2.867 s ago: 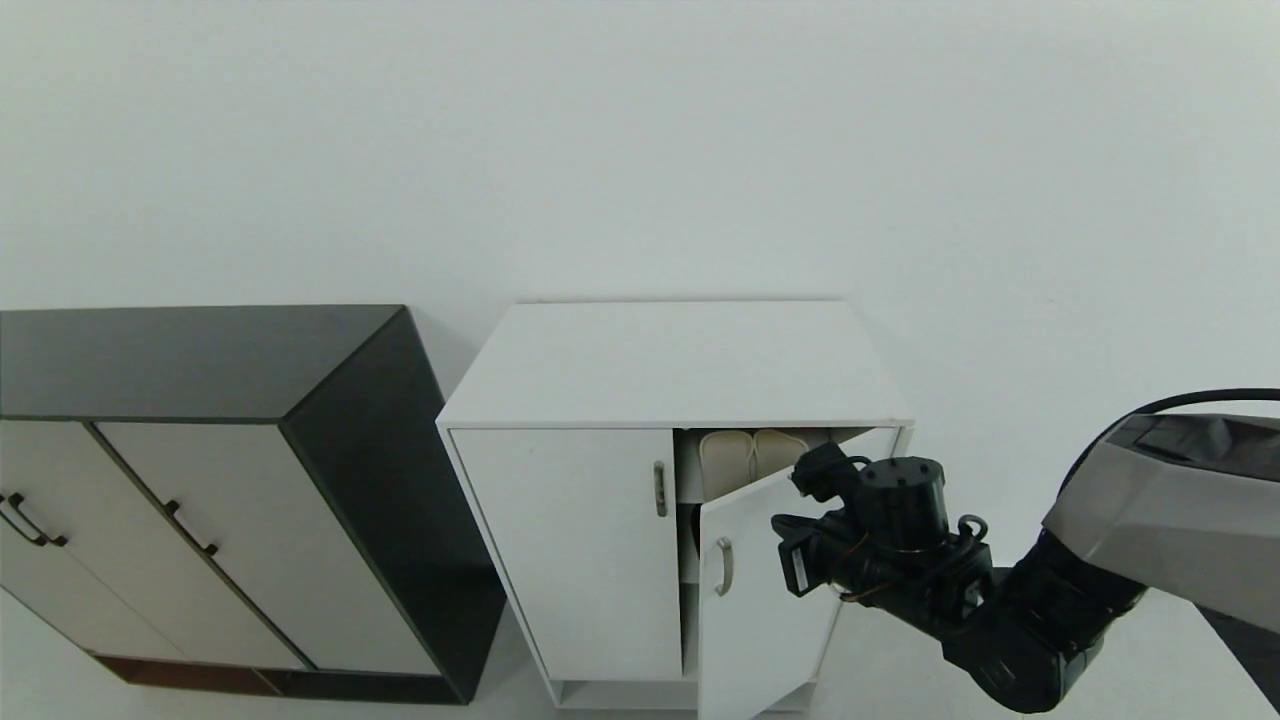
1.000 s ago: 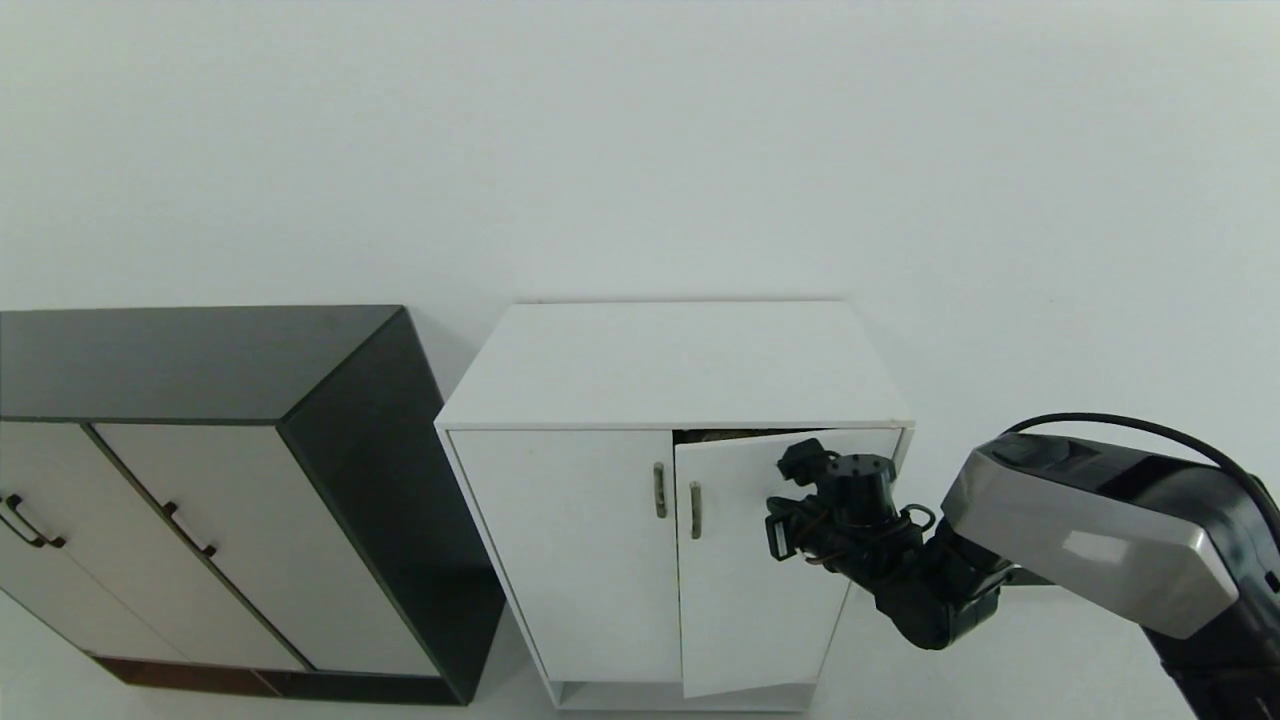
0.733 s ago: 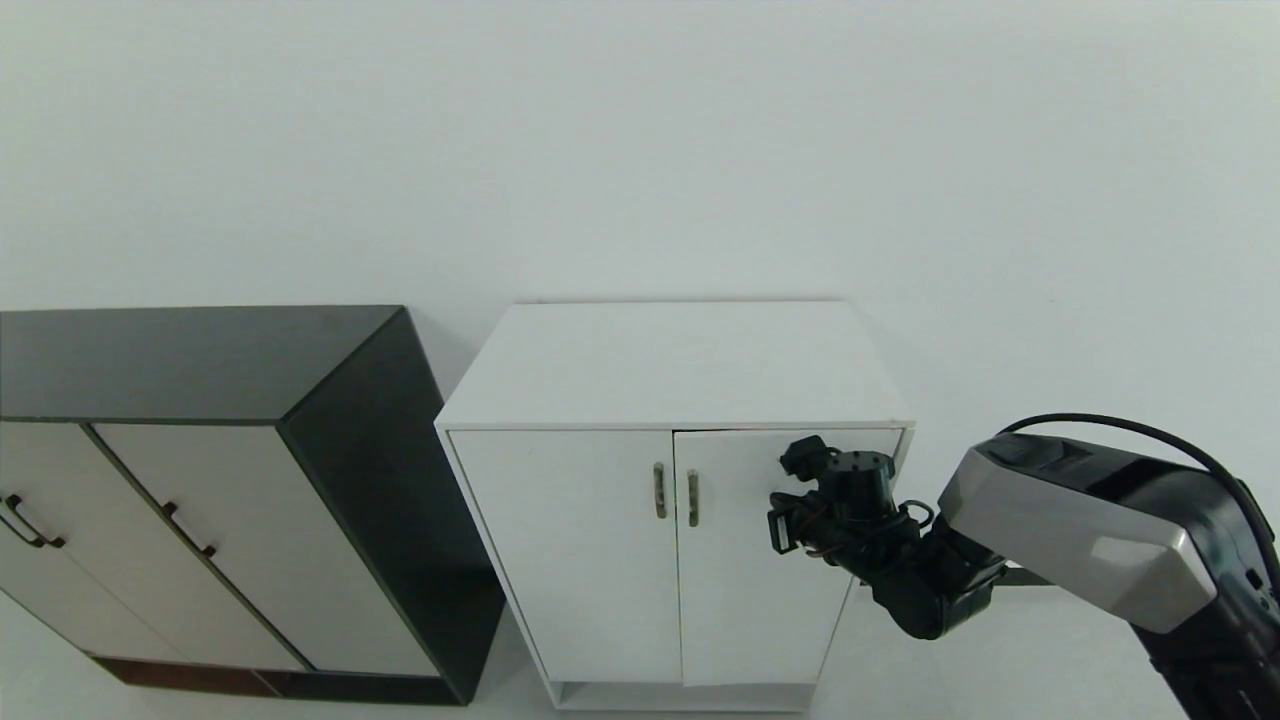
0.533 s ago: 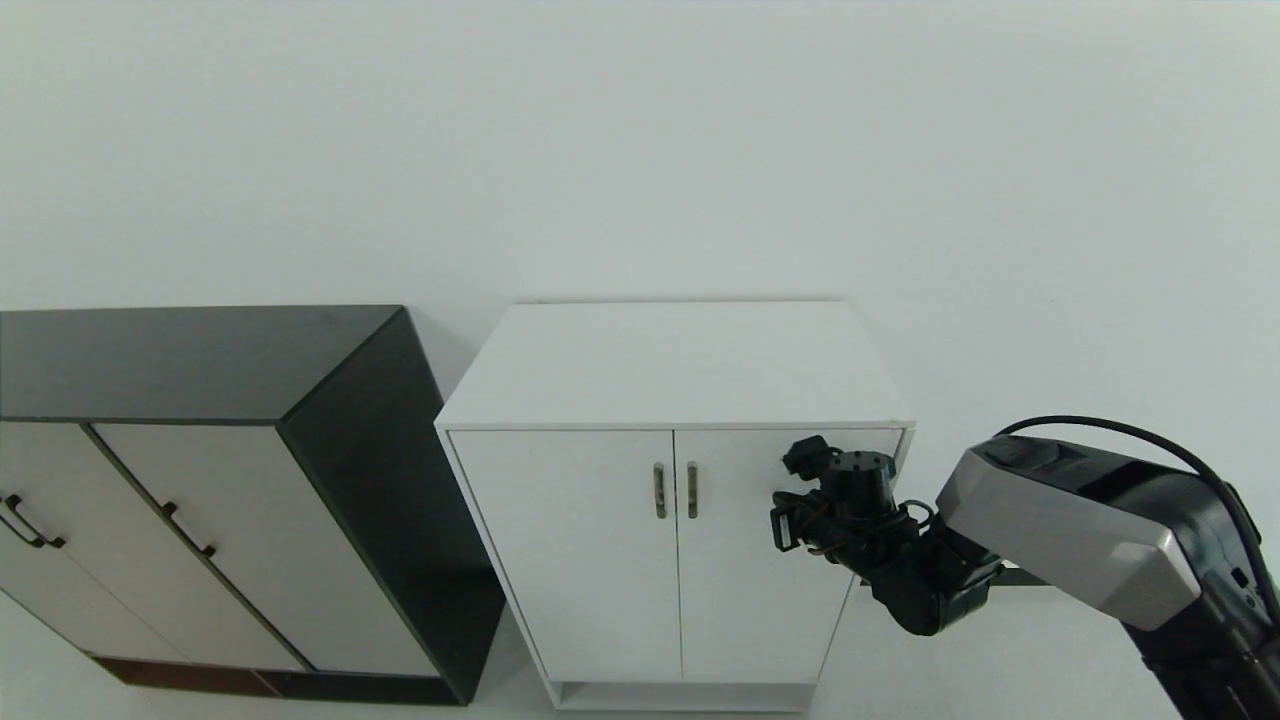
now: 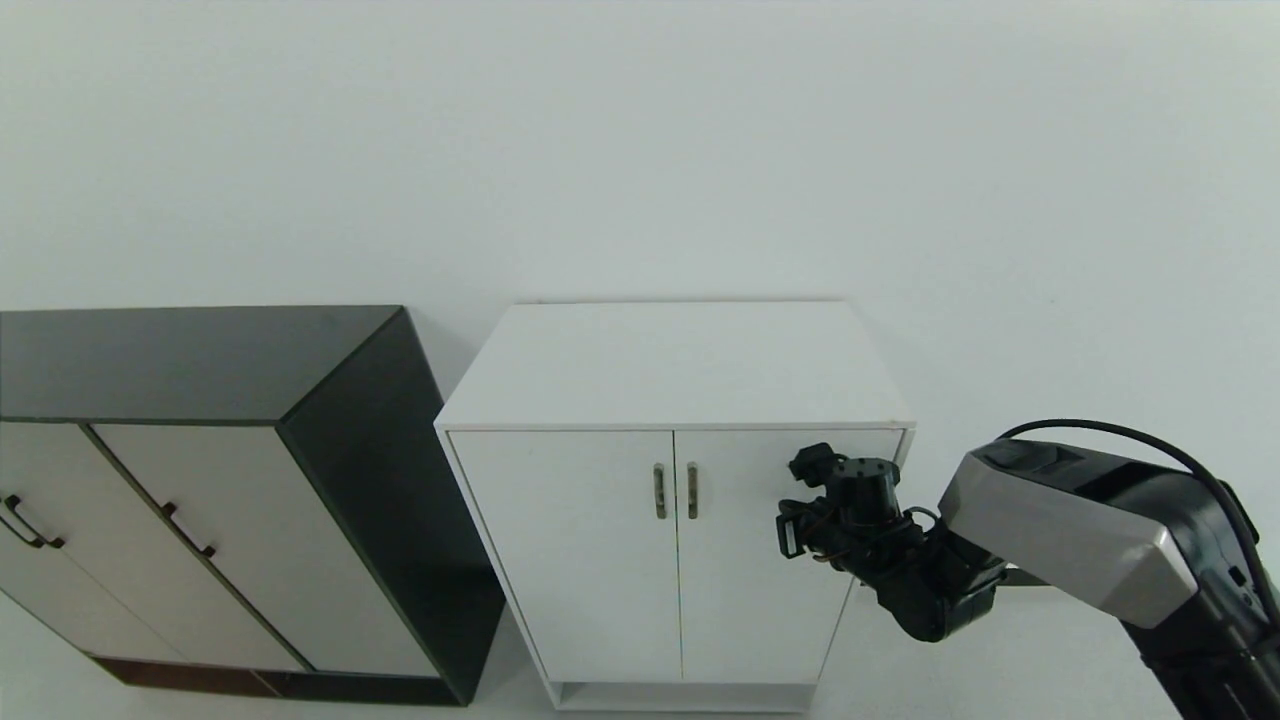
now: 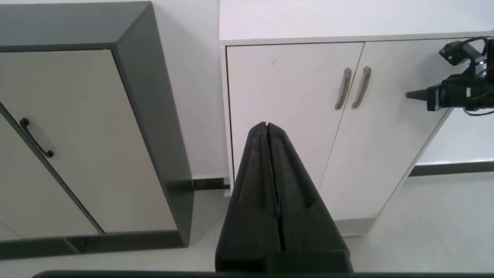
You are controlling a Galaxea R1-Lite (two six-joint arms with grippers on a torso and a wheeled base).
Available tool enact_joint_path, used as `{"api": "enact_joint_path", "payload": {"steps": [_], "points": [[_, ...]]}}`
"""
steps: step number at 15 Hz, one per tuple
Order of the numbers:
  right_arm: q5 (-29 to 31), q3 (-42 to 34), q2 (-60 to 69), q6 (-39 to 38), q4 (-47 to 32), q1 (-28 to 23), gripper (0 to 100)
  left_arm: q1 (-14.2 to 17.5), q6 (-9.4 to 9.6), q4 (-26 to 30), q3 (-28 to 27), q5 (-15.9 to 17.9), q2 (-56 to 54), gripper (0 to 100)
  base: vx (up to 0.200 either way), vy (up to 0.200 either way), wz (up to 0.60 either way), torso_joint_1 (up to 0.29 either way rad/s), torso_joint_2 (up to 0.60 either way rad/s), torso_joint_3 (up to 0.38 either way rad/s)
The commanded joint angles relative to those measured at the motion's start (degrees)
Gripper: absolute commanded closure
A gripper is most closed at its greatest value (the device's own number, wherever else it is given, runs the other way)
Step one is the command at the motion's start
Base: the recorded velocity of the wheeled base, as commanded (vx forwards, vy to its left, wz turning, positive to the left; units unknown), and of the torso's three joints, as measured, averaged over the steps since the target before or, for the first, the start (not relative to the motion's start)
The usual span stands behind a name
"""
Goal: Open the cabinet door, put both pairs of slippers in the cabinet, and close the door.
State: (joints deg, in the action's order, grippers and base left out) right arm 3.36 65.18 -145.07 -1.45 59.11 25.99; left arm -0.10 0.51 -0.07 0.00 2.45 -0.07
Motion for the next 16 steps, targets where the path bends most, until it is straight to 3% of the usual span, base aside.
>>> {"api": "enact_joint_path", "payload": {"steps": [1,4,6,7,13,14,16], "points": [[0.0,-6.6,6.6,-1.5,1.3,0.7,100,0.0,0.02,0.0,0.0,0.1,0.1,100,0.000,0.000,0.00,0.000,0.00,0.000],[0.3,-20.9,19.3,-2.7,6.1,1.3,100,0.0,0.02,0.0,0.0,0.0,0.1,100,0.000,0.000,0.00,0.000,0.00,0.000],[2.6,-34.2,31.5,-2.7,8.2,0.5,100,0.0,0.02,0.0,0.0,0.0,0.1,100,0.000,0.000,0.00,0.000,0.00,0.000],[3.1,-36.4,33.3,-2.7,8.3,-0.1,100,0.0,0.02,0.0,0.0,0.0,0.1,100,0.000,0.000,0.00,0.000,0.00,0.000],[4.5,-64.6,61.8,-1.7,7.6,-15.7,100,0.0,-0.07,0.0,0.0,0.0,0.1,100,0.000,0.000,0.00,0.000,0.00,0.000],[4.2,-65.2,65.3,-1.4,5.7,-16.3,100,0.0,-0.07,0.0,0.0,0.0,0.1,100,0.000,0.000,0.00,0.000,0.00,0.000],[0.9,-65.2,78.5,-0.3,-10.2,-16.7,100,0.0,-0.25,0.0,0.0,-0.1,0.1,100,0.000,0.000,0.00,0.000,0.00,0.000]]}}
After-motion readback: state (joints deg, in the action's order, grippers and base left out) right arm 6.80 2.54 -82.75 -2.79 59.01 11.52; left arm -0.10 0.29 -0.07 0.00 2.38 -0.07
